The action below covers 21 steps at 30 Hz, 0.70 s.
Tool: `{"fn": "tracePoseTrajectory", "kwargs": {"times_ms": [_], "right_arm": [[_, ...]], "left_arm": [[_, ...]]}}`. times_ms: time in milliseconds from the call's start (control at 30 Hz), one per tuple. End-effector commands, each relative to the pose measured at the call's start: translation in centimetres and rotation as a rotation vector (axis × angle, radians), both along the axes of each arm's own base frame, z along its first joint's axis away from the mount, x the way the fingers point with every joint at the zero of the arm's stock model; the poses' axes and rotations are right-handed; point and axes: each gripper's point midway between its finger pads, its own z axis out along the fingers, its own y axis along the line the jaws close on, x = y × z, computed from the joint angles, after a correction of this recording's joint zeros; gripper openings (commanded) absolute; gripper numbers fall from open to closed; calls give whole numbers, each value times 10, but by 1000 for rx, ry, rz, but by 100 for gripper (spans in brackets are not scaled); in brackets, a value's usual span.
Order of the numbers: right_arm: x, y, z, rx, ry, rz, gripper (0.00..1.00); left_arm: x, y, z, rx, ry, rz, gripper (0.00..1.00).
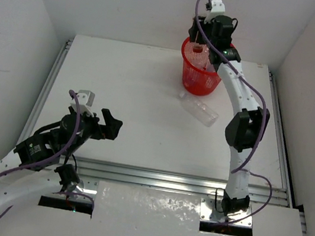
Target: Put the plastic bottles in the bin
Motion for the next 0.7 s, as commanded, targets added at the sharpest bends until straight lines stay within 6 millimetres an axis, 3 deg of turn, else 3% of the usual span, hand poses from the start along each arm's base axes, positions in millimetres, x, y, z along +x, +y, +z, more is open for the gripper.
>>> {"fn": "tracePoseTrajectory", "kwargs": {"times_ms": [0, 100, 167, 200, 233, 333, 367, 467, 533, 567, 600, 633, 667], "right_arm": [[14, -12, 18, -21, -68, -45, 37], [19, -15, 11, -5, -74, -51, 41], [21, -15, 15, -1, -84, -49, 50], [22, -14, 12, -3, -75, -53, 57], [22, -16, 16, 1, -82, -61, 75], [18, -20, 30, 3, -102, -73, 89], [16, -21, 36, 3, -112, -76, 98], [6, -25, 66, 3, -156, -79, 99], [-1, -28, 75, -15, -161, -84, 99], [-13, -30, 93, -10, -181, -80, 99], [-22, -30, 96, -19, -166, -67, 99], [-31, -22, 78, -34, -117, -16, 99], [-58, -21, 103, -30, -144, 25, 99]], "left_arm": [[3, -2, 13, -34, -44, -8, 100], [3, -4, 13, -34, -46, -17, 100], [3, -5, 12, -31, -43, -21, 100], [4, -6, 11, -27, -40, -23, 100], [4, -6, 11, -25, -37, -25, 100], [4, -7, 11, -22, -36, -27, 100], [4, -6, 10, -23, -36, -27, 100], [4, -7, 11, -27, -39, -28, 100], [3, -6, 13, -30, -42, -28, 100], [3, -6, 13, -30, -42, -27, 100], [3, -5, 13, -32, -45, -25, 100], [3, -5, 12, -29, -43, -24, 100], [3, -4, 13, -31, -46, -19, 100]]}}
